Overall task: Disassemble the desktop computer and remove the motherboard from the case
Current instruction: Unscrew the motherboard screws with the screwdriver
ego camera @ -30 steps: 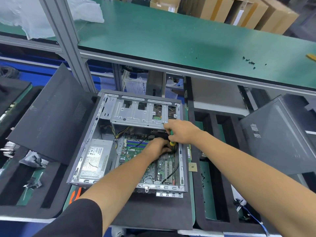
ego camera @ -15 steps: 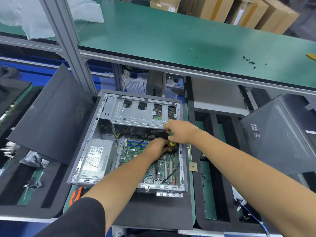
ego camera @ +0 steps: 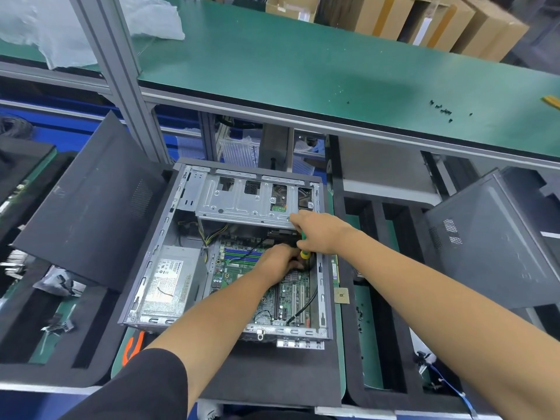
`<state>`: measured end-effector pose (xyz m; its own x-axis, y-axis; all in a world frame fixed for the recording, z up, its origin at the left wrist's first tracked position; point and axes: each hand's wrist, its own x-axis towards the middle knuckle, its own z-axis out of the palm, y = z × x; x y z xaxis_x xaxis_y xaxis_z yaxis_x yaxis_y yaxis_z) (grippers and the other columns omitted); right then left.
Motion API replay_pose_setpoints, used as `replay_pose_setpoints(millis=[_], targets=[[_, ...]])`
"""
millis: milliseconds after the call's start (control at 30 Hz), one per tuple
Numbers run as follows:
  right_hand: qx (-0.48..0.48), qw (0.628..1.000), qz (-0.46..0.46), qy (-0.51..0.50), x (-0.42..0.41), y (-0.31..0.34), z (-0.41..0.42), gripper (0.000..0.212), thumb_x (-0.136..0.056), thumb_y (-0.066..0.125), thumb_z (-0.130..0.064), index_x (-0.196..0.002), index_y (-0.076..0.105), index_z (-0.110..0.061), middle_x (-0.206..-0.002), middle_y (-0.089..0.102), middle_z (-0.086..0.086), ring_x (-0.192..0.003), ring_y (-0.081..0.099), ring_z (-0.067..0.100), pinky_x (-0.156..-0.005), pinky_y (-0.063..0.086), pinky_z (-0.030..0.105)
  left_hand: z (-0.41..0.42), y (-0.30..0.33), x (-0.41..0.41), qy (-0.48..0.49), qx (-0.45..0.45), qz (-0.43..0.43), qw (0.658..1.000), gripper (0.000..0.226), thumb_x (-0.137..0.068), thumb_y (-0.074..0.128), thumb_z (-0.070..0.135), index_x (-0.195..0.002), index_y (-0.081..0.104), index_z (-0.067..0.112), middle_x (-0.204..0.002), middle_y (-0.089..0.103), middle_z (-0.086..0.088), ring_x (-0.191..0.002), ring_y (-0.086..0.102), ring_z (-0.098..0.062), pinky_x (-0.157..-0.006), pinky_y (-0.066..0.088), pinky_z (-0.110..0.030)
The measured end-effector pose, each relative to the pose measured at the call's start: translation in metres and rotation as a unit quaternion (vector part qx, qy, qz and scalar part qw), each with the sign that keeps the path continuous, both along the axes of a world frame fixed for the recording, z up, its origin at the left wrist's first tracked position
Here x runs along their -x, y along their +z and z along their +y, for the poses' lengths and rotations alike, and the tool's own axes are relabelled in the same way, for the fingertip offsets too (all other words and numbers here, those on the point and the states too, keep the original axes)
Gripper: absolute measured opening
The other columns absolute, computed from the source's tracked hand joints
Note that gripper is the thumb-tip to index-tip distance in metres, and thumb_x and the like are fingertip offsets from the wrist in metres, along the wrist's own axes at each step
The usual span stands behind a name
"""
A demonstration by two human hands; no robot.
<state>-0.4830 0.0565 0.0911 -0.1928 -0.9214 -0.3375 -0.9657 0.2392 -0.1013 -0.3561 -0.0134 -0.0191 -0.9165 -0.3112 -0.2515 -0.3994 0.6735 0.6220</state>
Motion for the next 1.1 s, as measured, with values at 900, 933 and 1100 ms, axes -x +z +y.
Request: replay_pose_setpoints(millis=[900, 933, 1100], targets=[[-0.035, 0.997, 0.027, 0.069, -0.011, 0.008, -0.001, 0.029, -0.092, 0.065, -0.024, -0.096, 0.036, -0.025, -0.099, 0.043, 0.001, -0.076, 0.049, 0.025, -0.062, 0.038, 0.038, 0.006, 0.005, 0.005, -0.002, 0.08, -0.054, 0.995, 0.042, -0.089, 0.072, 0.04, -0.12, 0.066, 0.013, -0.117, 0.069, -0.012, -0.108, 0.064, -0.034, -0.09, 0.052, -0.04], [-0.033, 0.997, 0.025, 0.064, -0.011, 0.008, 0.0, 0.028, -0.091, 0.065, -0.024, -0.095, 0.037, -0.024, -0.097, 0.041, 0.0, -0.076, 0.049, 0.025, -0.061, 0.037, 0.038, 0.008, 0.005, 0.006, -0.004, 0.093, -0.056, 0.994, 0.044, -0.089, 0.072, 0.04, -0.121, 0.065, 0.013, -0.118, 0.069, -0.012, -0.108, 0.064, -0.034, -0.09, 0.052, -0.04], [-0.026, 0.999, 0.029, 0.036, -0.011, 0.006, 0.001, 0.027, -0.092, 0.063, -0.026, -0.094, 0.036, -0.024, -0.095, 0.043, 0.001, -0.078, 0.052, 0.027, -0.061, 0.037, 0.037, 0.014, 0.005, 0.01, -0.003, 0.11, -0.079, 0.991, 0.04, -0.09, 0.072, 0.035, -0.118, 0.062, 0.008, -0.113, 0.069, -0.015, -0.106, 0.065, -0.035, -0.089, 0.053, -0.04]])
